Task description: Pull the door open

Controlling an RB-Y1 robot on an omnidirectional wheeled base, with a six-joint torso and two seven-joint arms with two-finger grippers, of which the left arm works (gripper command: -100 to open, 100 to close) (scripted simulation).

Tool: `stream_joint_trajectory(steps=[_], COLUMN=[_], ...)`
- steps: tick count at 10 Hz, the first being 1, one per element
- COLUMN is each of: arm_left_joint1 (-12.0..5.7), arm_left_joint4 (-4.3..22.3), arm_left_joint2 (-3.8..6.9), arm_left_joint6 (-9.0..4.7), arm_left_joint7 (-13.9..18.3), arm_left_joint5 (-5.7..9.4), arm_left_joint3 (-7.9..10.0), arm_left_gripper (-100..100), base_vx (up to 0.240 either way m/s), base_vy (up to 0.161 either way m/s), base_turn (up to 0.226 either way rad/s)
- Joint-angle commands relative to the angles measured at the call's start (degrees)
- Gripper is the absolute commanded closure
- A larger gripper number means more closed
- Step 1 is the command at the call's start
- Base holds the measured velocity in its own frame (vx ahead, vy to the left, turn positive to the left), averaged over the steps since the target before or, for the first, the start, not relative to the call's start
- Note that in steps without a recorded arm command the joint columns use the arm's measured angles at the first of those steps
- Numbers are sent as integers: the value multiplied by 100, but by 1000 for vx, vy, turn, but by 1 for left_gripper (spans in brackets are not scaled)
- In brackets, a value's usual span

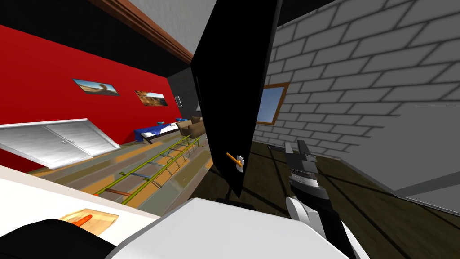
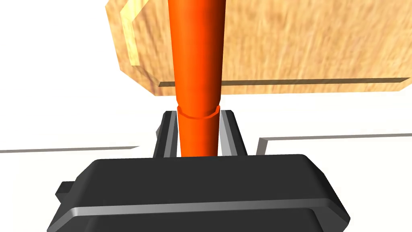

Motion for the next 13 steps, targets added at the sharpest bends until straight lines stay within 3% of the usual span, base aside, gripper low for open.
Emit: stream_joint_trajectory(steps=[1, 5, 6, 7, 13], arm_left_joint1=[25, 103, 92, 119, 228], arm_left_joint4=[-13, -24, 1, -24, -82], arm_left_joint2=[-21, -1, -1, -21, -6], arm_left_joint6=[-99, -347, -312, -453, -898], arm_left_joint7=[133, 410, 360, 464, 725], arm_left_joint5=[-83, -251, -229, -297, -464], arm_left_joint3=[-116, -345, -316, -441, -759], arm_left_gripper=[100, 100, 100, 100, 100], base_vx=[-189, -212, -97, -158, -200], base_vy=[-157, -149, -63, -94, -140], base_turn=[-54, -81, -32, -53, -45])
